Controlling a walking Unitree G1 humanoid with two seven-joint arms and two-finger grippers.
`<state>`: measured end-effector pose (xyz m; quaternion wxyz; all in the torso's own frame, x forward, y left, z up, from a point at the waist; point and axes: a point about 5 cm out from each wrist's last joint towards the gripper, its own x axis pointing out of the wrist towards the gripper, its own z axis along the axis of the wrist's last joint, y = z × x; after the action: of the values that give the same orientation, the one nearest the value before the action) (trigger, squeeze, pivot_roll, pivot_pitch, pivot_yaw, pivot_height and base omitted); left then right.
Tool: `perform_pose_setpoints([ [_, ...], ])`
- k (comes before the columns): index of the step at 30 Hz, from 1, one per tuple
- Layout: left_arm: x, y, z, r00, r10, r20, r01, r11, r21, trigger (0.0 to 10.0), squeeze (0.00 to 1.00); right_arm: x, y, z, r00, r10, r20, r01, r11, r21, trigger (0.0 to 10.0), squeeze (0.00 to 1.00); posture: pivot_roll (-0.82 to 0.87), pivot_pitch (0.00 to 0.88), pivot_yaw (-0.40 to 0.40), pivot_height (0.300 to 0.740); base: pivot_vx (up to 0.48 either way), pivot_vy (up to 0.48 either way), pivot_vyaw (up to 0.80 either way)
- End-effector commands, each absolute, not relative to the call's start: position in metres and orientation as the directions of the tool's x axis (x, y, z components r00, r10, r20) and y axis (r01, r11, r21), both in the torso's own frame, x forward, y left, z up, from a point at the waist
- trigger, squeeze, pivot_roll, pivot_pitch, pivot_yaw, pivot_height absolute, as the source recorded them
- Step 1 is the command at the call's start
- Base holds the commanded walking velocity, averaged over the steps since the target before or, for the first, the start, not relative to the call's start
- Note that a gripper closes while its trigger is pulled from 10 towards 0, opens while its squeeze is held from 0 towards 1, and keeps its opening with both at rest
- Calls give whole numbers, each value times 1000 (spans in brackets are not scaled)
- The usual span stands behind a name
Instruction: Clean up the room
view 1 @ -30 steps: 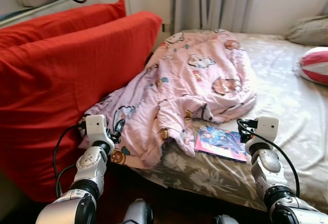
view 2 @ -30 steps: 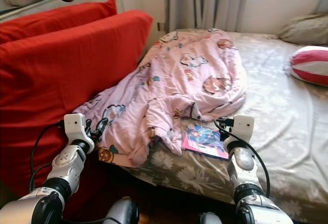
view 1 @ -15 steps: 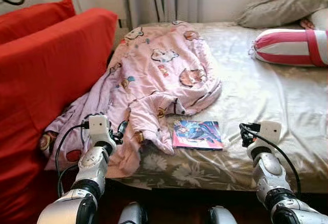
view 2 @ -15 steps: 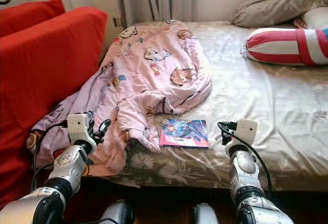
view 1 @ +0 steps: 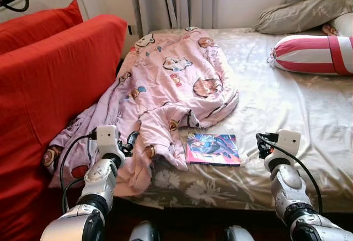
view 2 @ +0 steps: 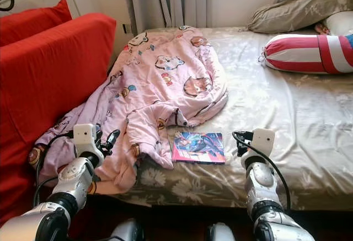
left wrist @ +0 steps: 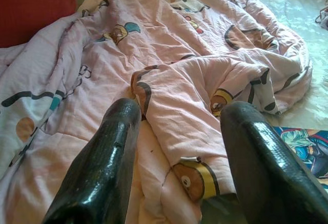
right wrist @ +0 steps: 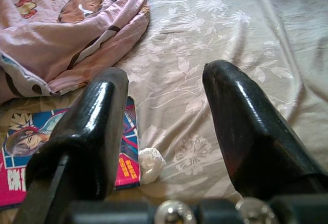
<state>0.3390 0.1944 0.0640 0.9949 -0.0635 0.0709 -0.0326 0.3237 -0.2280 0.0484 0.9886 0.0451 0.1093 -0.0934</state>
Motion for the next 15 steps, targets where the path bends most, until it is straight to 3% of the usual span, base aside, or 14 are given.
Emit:
perform_pose_setpoints([
  [1,337,196,61,986,-76,-150,56,989,-135,10000,0,323,-227,46,954,-178,-241,202,976,79,10000,0,-14,0,75,610,341,0,0],
  [4,336,195,60,985,-81,-153,60,989,-139,10000,0,323,-227,46,953,-175,-246,202,975,89,10000,0,-10,0,76,610,346,0,0],
  [9,334,193,57,983,-86,-163,63,988,-140,10000,0,322,-226,45,954,-169,-247,195,977,86,10000,0,-11,0,77,610,349,0,-509],
  [15,336,192,58,983,-91,-159,69,988,-139,10000,0,322,-227,44,953,-176,-246,203,975,88,10000,0,-6,0,74,610,334,0,0],
])
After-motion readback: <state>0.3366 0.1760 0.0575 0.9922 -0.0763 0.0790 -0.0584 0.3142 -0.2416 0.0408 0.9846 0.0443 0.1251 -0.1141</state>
